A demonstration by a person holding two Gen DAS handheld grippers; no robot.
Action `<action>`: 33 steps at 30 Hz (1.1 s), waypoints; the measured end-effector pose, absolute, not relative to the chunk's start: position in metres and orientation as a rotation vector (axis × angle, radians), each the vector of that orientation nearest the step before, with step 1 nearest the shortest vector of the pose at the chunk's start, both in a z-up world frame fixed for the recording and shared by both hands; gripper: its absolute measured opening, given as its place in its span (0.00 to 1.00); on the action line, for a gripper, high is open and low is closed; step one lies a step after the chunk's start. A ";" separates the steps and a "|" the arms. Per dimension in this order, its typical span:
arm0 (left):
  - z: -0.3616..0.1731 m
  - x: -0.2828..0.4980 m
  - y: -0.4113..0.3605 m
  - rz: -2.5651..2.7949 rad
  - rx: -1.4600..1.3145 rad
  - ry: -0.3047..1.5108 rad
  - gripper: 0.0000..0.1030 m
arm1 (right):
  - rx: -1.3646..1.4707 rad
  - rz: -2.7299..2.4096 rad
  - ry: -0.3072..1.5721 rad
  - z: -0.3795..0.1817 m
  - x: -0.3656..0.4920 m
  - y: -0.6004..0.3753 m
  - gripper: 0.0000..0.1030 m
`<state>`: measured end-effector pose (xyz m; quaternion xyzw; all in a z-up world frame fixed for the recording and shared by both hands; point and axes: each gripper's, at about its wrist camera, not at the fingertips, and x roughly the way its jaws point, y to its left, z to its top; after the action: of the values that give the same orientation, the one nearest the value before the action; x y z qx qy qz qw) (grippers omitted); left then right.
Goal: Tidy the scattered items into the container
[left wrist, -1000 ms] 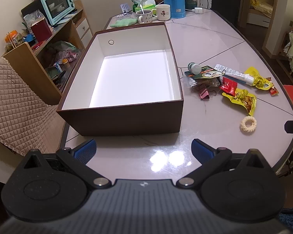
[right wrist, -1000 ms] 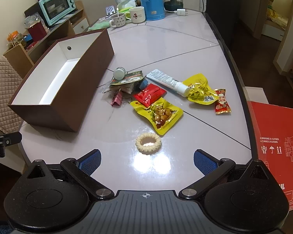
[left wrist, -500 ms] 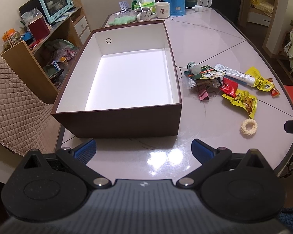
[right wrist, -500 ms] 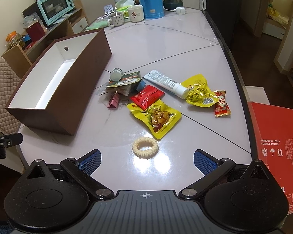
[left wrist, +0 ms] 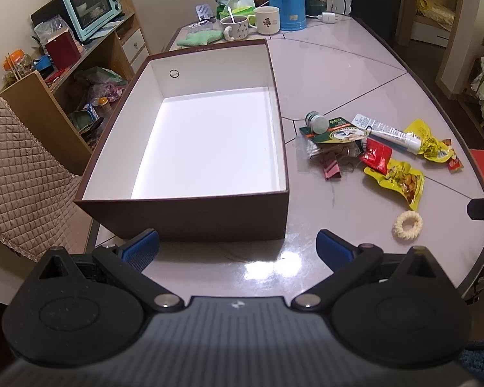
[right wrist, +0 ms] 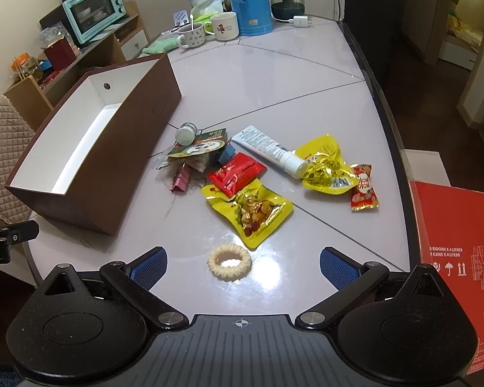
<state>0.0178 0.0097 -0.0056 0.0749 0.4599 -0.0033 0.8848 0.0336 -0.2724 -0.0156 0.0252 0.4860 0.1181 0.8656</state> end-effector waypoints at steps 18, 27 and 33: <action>-0.009 0.029 -0.037 -0.037 0.168 0.963 0.99 | 0.107 0.263 1.034 -0.023 0.055 -0.323 1.00; -0.021 0.040 -0.071 -0.092 0.164 0.984 0.99 | 0.189 0.268 1.048 -0.031 0.065 -0.365 1.00; -0.030 0.048 -0.088 -0.112 0.146 0.998 0.99 | 0.202 0.284 1.045 -0.036 0.076 -0.386 1.00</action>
<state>0.0479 -0.0879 -0.0296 0.0698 0.4779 -0.0537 0.8740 0.0757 -0.3856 -0.0358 0.0961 0.4964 0.1350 0.8521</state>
